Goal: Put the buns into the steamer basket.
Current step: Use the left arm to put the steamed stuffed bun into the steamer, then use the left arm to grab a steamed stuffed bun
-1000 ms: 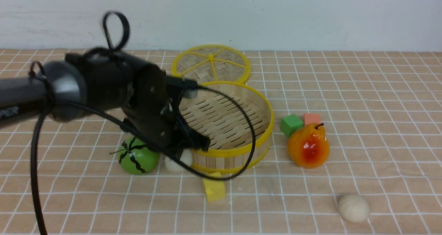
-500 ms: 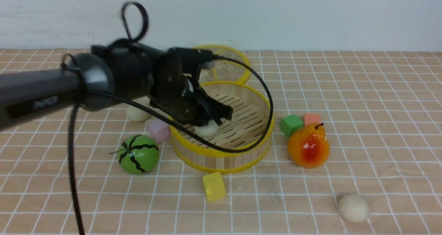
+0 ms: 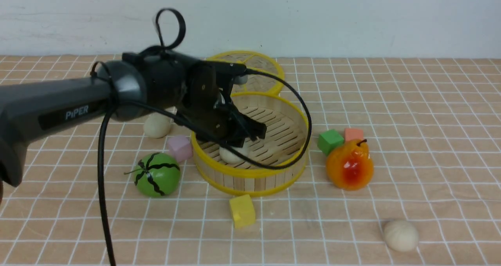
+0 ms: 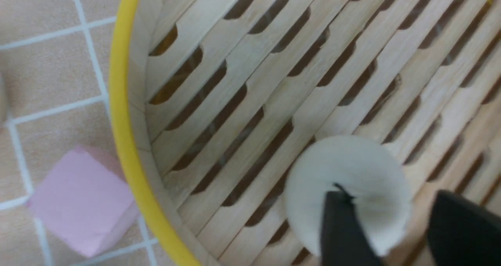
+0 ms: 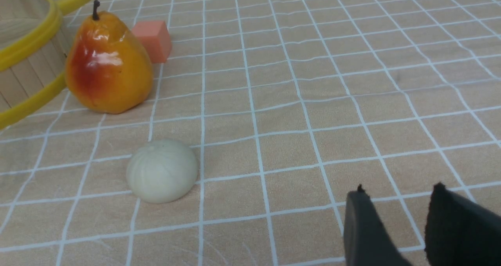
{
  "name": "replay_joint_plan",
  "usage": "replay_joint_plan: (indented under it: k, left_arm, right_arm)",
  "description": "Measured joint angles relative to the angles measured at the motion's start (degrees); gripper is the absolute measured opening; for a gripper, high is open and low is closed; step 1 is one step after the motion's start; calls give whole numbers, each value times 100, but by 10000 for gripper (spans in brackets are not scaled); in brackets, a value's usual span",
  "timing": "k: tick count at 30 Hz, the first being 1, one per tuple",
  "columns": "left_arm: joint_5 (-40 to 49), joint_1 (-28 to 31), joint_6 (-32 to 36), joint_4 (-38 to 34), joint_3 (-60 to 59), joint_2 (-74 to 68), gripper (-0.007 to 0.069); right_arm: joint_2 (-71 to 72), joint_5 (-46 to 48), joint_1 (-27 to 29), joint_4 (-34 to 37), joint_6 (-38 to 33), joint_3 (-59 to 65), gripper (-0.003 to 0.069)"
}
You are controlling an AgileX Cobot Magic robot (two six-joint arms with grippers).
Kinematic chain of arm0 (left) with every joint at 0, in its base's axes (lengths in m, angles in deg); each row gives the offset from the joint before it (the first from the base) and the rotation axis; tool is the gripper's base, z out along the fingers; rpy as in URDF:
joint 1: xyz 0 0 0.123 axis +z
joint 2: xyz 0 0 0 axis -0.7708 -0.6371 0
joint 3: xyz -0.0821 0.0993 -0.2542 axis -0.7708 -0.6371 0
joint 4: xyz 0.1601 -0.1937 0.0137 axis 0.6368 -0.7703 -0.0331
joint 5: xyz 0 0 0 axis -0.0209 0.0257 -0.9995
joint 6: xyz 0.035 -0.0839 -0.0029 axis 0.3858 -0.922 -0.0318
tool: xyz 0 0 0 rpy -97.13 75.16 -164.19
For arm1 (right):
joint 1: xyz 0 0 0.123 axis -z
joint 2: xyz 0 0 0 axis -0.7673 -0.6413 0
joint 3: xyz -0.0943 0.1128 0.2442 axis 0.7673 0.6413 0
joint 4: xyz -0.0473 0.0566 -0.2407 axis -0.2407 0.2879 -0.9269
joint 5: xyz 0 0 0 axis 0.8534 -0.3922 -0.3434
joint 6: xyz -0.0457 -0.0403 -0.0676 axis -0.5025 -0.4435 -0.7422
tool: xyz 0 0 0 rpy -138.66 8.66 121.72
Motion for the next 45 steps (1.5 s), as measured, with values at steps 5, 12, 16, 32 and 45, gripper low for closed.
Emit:
replay_joint_plan:
  k: [5,12,16,32,45]
  left_arm:
    - [843,95,0,295,788,0,440]
    - [1291,1136,0,478,1285,23,419]
    - [1190,1822,0,283,1302,-195,364]
    - [43,2049,0,-31,1302,-1165,249]
    - [-99,2049,5,44,1320,-1480,143]
  right_arm:
    - [0,0,0,0,0,0,241]
    - [0,0,0,0,0,0,241]
    - [0,0,0,0,0,0,241]
    - [0,0,0,0,0,0,241]
    - [0,0,0,0,0,0,241]
